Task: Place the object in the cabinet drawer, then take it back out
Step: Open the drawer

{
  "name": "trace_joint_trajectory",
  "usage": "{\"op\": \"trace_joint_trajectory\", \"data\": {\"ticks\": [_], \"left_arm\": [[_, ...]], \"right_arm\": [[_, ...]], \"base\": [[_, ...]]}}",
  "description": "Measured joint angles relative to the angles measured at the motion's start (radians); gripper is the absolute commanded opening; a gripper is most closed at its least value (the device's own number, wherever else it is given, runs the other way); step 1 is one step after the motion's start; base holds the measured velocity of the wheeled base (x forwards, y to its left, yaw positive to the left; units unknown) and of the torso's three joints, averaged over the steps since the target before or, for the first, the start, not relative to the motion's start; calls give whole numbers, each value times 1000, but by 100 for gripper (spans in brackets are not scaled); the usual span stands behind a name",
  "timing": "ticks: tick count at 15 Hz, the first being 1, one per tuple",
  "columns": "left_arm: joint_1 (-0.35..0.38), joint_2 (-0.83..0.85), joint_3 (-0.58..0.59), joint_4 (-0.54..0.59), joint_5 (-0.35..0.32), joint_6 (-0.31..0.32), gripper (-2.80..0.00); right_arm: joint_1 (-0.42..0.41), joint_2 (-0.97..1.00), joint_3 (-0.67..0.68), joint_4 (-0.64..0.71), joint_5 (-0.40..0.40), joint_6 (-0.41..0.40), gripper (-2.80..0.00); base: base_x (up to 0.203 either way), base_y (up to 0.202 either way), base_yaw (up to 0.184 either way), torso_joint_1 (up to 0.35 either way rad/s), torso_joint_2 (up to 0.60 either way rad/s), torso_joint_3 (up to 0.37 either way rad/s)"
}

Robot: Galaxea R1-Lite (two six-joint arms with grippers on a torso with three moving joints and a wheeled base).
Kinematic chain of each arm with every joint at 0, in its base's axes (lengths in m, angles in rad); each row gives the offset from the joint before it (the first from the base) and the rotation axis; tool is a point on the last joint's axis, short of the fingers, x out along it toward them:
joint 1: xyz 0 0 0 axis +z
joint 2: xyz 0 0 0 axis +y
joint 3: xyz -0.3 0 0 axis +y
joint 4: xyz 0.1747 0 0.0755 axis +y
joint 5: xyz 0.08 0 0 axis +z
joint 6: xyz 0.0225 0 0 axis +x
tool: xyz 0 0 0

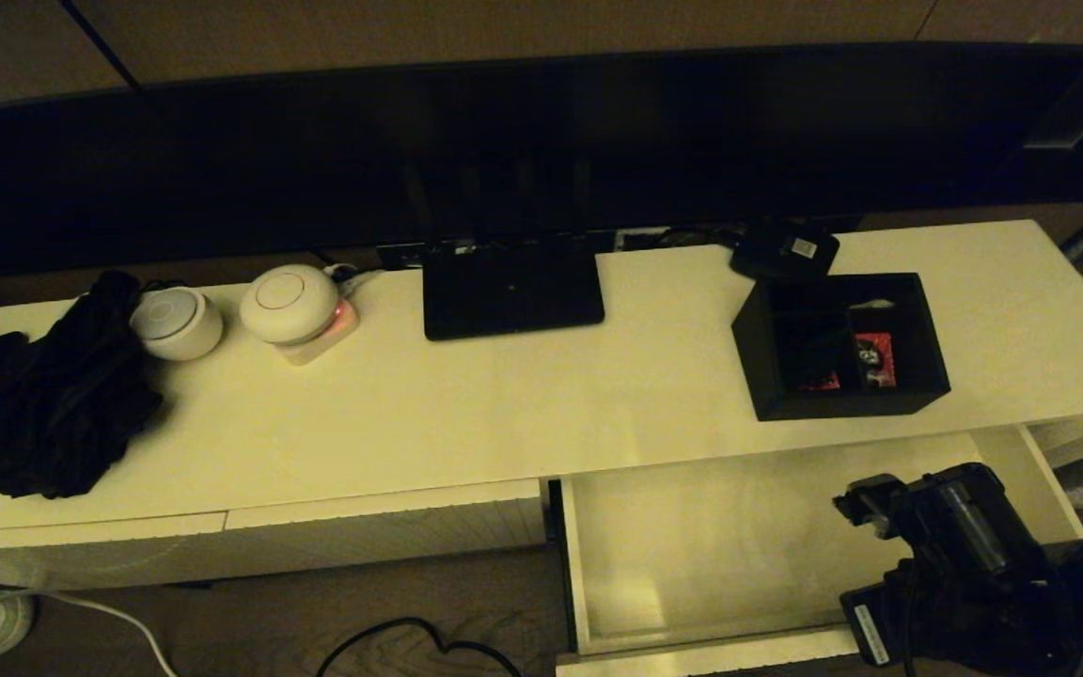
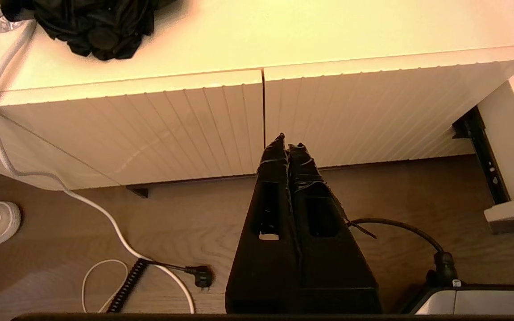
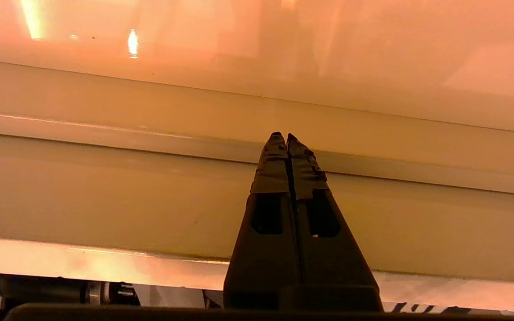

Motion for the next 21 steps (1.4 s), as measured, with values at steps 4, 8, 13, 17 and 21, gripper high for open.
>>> {"op": "trace_joint_trajectory", "data": {"ticks": [4, 8, 13, 17, 21], "left_arm": [[0, 0, 0, 0, 1, 0, -280], [0, 0, 0, 0, 0, 0, -280], [0, 0, 0, 0, 0, 0, -280], [0, 0, 0, 0, 0, 0, -280], [0, 0, 0, 0, 0, 0, -280]], "right_arm": [[5, -4, 42, -2, 1, 3, -280], [5, -10, 64, -2, 2, 2, -280], [5, -17, 62, -21, -2, 2, -280], [-2, -40, 49, -122, -7, -1, -280], [-14, -82, 47, -129, -16, -3, -280]], "base": [[0, 0, 0, 0, 0, 0], [0, 0, 0, 0, 0, 0], [0, 0, 0, 0, 0, 0], [0, 0, 0, 0, 0, 0], [0, 0, 0, 0, 0, 0]]}}
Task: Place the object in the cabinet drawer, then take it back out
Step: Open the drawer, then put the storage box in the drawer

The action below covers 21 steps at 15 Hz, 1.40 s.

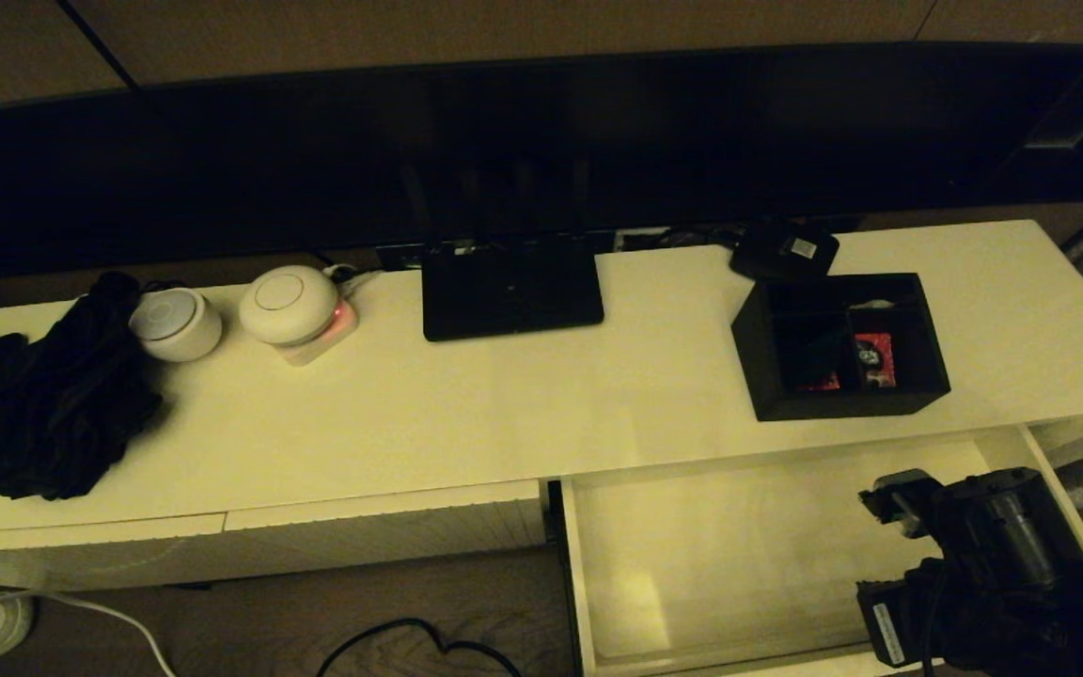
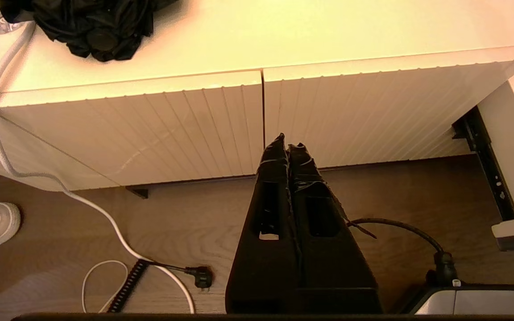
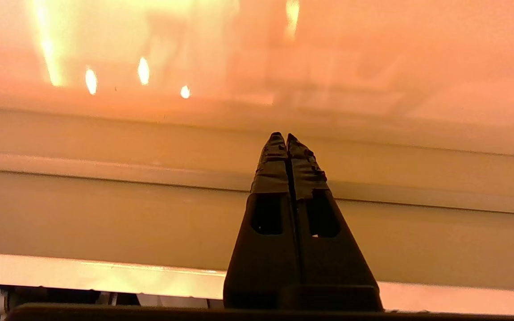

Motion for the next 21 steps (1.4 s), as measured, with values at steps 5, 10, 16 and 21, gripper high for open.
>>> {"op": "trace_joint_trajectory", "data": {"ticks": [5, 10, 16, 21], "left_arm": [[0, 0, 0, 0, 0, 0, -280], [0, 0, 0, 0, 0, 0, -280], [0, 0, 0, 0, 0, 0, -280], [-1, 0, 0, 0, 0, 0, -280]], "right_arm": [[-6, -141, -4, 37, -62, -84, -280], [-6, -383, -105, 281, -123, -200, -280], [-25, -469, -479, 640, -131, -193, -280], [-36, -295, -684, 685, -132, -69, -280]], "base": [[0, 0, 0, 0, 0, 0], [0, 0, 0, 0, 0, 0], [0, 0, 0, 0, 0, 0], [0, 0, 0, 0, 0, 0]]}}
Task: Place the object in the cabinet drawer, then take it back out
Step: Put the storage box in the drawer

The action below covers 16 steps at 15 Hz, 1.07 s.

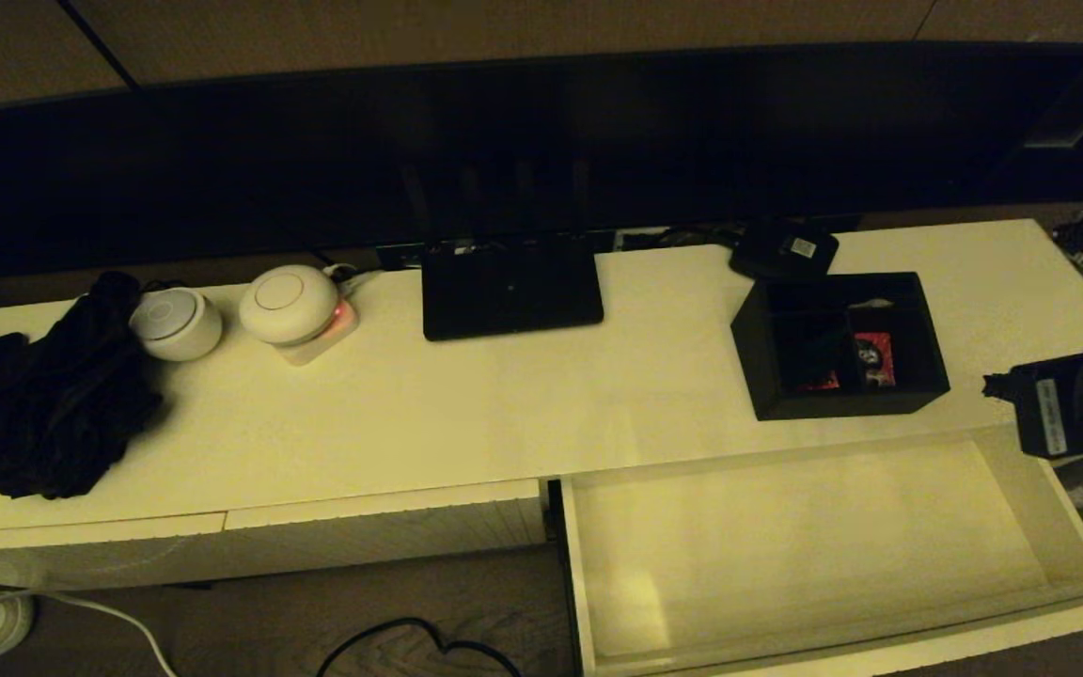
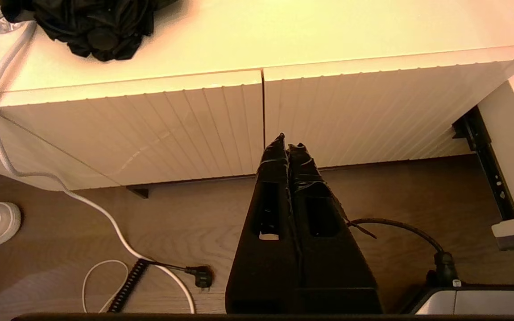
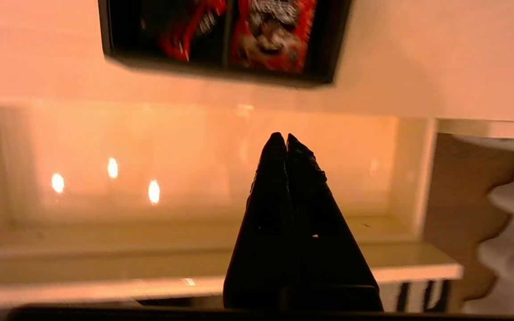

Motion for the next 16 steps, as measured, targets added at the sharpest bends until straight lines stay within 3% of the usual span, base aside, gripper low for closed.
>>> {"op": "trace_joint_trajectory", "data": {"ticks": [4, 11, 12, 16], "left_arm": [[1, 0, 0, 0, -1, 0, -280], [1, 0, 0, 0, -1, 0, -280], [1, 0, 0, 0, -1, 0, -280], [1, 0, 0, 0, 0, 0, -280]], "right_arm": [[0, 133, -59, -14, -7, 72, -280], [-7, 238, -167, -14, -42, 98, -280], [-7, 242, -184, -6, -43, 123, 0], [-7, 251, -225, 38, -37, 219, 0]], "base": [[0, 0, 0, 0, 0, 0], [0, 0, 0, 0, 0, 0], [0, 0, 0, 0, 0, 0], [0, 0, 0, 0, 0, 0]]}}
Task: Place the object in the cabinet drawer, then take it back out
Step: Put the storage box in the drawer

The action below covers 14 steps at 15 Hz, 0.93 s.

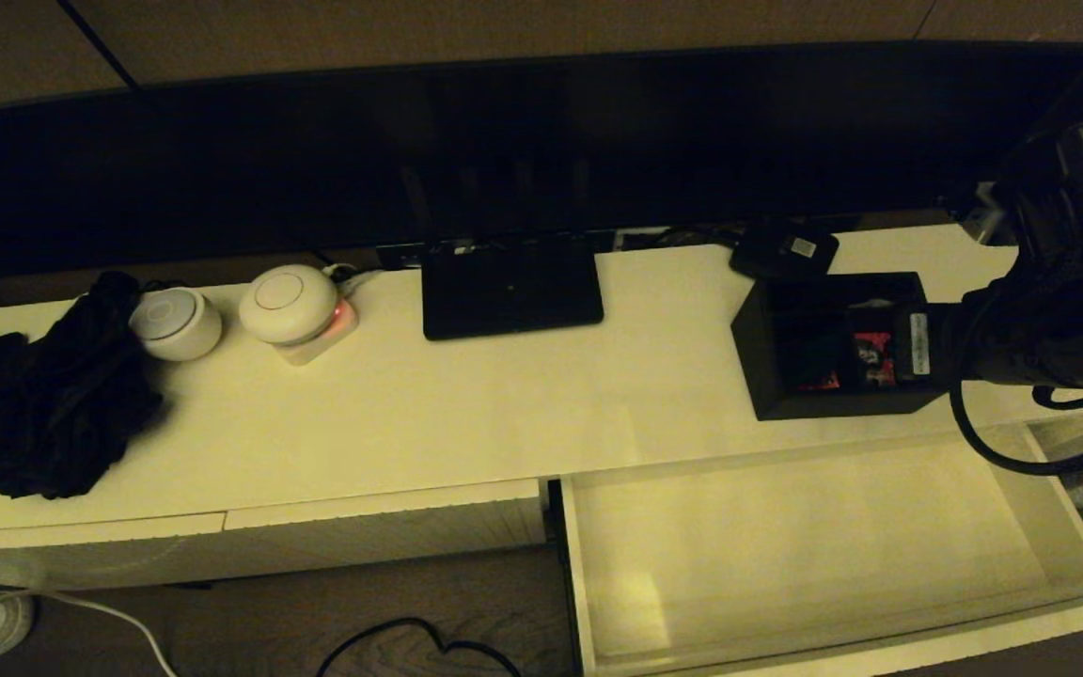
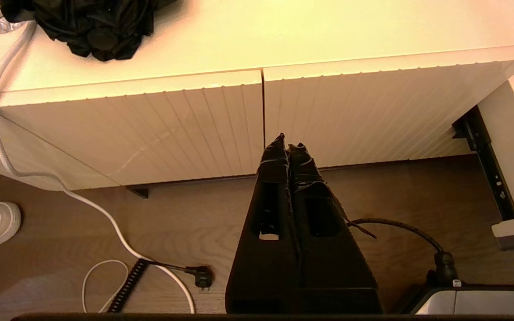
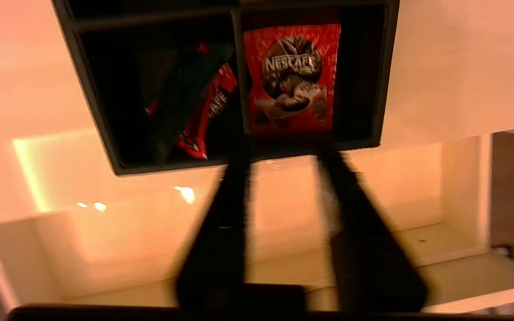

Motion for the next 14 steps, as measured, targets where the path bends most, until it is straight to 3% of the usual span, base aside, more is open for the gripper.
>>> {"op": "trace_joint_trajectory", "data": {"ticks": [14], "left_arm": [[0, 0, 0, 0, 0, 0, -280]], "right_arm": [[-56, 113, -43, -20, 35, 78, 0]], "base": [[0, 0, 0, 0, 0, 0]]}}
